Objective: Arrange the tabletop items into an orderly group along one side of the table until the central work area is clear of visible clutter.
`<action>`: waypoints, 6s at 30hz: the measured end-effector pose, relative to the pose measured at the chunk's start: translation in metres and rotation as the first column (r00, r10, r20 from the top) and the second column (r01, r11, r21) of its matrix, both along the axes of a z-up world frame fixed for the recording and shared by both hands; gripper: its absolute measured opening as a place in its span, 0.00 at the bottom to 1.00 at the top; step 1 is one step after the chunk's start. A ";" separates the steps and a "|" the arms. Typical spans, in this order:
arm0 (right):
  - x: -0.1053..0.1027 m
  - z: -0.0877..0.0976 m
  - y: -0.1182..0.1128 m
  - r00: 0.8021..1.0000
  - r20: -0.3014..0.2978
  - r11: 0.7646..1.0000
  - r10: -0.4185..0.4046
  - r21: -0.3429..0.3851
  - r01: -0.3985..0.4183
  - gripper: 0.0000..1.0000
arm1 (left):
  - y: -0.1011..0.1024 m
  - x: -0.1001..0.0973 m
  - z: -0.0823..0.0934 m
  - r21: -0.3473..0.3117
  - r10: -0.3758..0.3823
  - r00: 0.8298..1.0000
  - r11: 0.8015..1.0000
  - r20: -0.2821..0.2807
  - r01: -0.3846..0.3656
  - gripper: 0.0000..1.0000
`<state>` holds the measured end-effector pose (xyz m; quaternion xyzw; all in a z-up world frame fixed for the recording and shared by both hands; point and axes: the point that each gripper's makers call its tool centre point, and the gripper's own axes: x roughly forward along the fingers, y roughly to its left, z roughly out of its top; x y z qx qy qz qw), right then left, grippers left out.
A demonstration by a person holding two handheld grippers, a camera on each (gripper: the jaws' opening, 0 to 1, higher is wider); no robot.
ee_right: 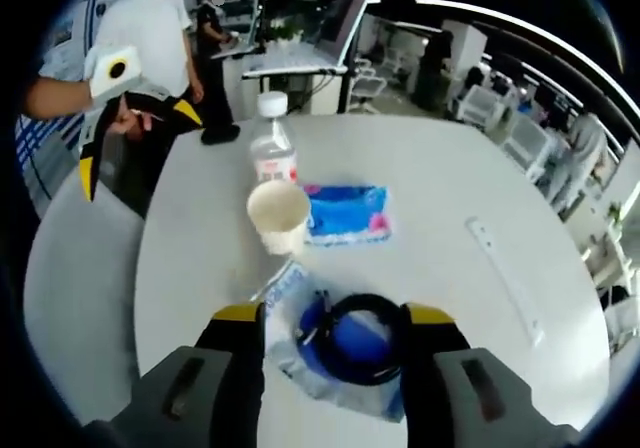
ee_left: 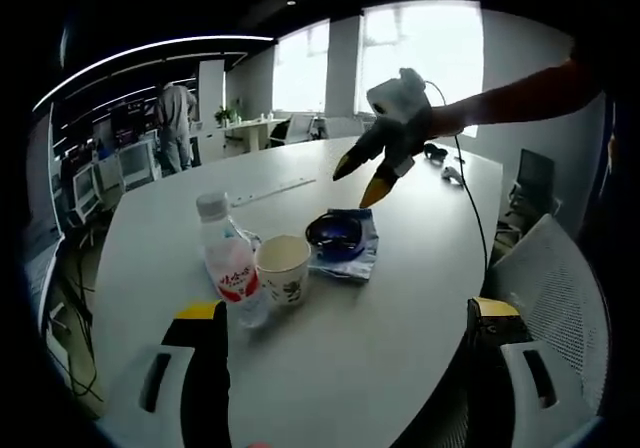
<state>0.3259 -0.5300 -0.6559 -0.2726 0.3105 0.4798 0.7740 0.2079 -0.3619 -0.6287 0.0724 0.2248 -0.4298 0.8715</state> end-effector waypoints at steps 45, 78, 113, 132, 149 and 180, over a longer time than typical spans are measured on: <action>0.002 -0.083 -0.035 0.995 -0.022 0.972 0.095 -0.214 -0.097 0.22 | 0.004 -0.006 -0.005 0.017 0.007 1.000 1.000 -0.013 -0.007 0.98; 0.015 -0.089 -0.020 0.968 0.046 0.930 0.247 -0.292 -0.223 0.06 | 0.009 -0.009 -0.013 0.022 0.011 0.999 1.000 -0.040 -0.010 0.98; 0.062 -0.089 -0.015 0.961 0.120 0.925 0.250 -0.322 -0.200 0.02 | 0.006 0.003 -0.021 0.024 0.023 0.998 0.999 -0.063 -0.022 0.98; 0.079 -0.091 -0.015 0.962 0.140 0.930 0.235 -0.321 -0.180 0.02 | 0.003 0.008 -0.024 0.026 0.022 0.997 0.999 -0.076 -0.020 0.98; 0.088 -0.093 -0.013 0.966 0.150 0.937 0.212 -0.310 -0.158 0.02 | 0.006 0.009 -0.027 0.032 0.024 0.996 0.999 -0.083 -0.022 0.98; 0.097 -0.063 -0.023 0.992 0.129 0.998 -0.004 -0.060 0.011 0.25 | -0.016 0.011 -0.023 0.024 -0.014 0.996 1.000 -0.083 0.016 0.98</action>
